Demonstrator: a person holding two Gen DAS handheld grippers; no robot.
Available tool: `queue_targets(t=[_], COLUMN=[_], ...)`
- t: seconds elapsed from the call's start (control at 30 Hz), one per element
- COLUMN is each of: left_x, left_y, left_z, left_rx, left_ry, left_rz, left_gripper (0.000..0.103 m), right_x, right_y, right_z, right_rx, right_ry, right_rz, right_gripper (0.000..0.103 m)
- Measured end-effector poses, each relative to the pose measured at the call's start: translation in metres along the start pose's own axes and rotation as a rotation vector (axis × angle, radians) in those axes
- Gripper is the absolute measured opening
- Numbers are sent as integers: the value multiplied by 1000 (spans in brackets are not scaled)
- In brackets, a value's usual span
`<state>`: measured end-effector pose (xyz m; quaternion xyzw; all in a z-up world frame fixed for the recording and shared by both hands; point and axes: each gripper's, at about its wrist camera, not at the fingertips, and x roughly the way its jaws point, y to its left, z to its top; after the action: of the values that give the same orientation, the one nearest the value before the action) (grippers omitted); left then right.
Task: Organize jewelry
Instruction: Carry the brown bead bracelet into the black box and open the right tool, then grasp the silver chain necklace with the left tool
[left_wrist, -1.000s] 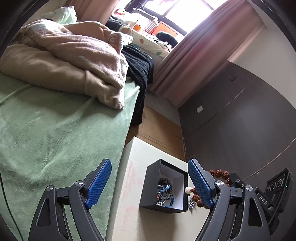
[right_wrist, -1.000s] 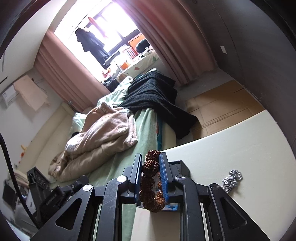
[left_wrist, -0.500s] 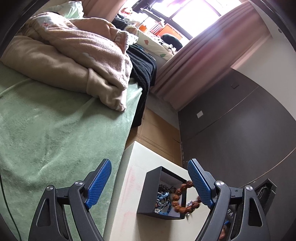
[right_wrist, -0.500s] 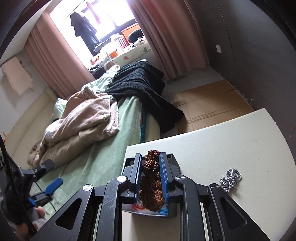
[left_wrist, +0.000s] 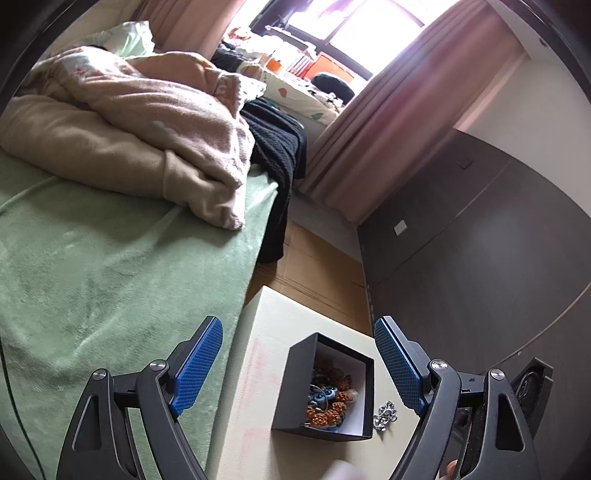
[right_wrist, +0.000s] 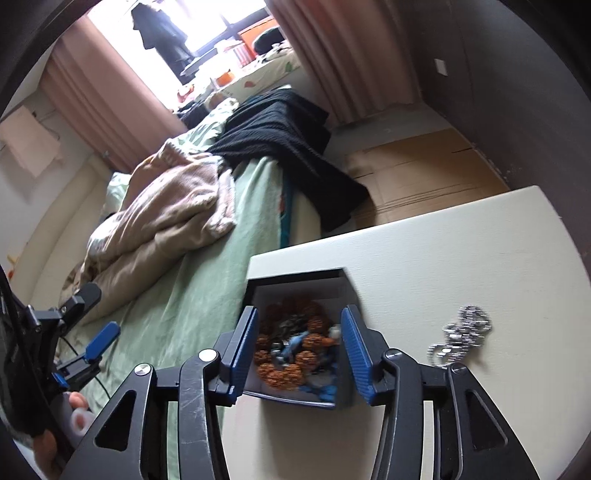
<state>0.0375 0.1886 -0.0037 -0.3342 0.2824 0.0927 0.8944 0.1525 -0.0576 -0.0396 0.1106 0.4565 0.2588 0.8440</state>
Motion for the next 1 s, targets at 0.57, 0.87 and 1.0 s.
queue_targets(t=[0.57, 0.87, 1.0], left_x=[47, 86, 101], left_y=[-103, -162, -174], left_z=[-66, -109, -118], left_rx=[247, 407, 453], left_ry=[177, 319, 364], left_rz=[-31, 13, 39], left_gripper=[85, 78, 72], right_x=[-62, -81, -84], right_y=[-107, -147, -157], right_z=[0, 5, 8], right_rx=[161, 247, 261], right_ry=[68, 68, 76], right_rz=[-119, -126, -132], right_gripper=[77, 77, 77])
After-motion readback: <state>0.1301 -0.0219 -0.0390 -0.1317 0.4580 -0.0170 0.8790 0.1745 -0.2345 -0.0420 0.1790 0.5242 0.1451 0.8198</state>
